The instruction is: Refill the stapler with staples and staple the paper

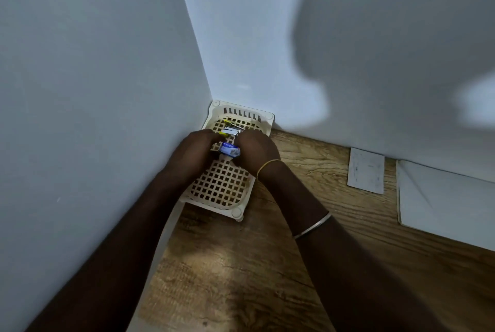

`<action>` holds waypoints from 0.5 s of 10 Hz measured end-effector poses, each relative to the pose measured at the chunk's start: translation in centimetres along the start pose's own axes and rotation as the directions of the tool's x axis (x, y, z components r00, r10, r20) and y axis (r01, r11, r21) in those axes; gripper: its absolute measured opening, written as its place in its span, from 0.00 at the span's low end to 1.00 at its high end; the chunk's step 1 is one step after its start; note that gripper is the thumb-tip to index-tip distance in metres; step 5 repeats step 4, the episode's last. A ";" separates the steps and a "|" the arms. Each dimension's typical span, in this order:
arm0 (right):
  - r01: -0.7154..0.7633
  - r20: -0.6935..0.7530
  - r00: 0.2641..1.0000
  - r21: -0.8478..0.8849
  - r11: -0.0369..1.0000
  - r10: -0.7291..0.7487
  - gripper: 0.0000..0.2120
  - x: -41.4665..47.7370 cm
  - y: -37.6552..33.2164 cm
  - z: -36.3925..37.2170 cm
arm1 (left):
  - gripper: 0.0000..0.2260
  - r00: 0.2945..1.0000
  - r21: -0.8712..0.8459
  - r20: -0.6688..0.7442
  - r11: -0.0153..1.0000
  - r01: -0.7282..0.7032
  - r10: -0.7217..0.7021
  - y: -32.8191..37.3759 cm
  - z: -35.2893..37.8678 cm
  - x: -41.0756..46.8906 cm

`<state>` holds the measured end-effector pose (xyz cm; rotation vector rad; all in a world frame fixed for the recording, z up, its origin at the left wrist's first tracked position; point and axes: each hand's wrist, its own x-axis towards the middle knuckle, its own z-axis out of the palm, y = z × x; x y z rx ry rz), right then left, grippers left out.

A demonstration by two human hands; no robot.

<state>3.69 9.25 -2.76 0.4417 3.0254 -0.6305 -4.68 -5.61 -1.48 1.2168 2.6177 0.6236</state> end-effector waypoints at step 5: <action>0.031 -0.063 0.998 0.081 0.996 -0.026 0.23 -2.1 0.1 1.2 | 0.17 0.996 -0.013 -0.001 0.996 0.088 -0.088 -0.5 2.0 -1.9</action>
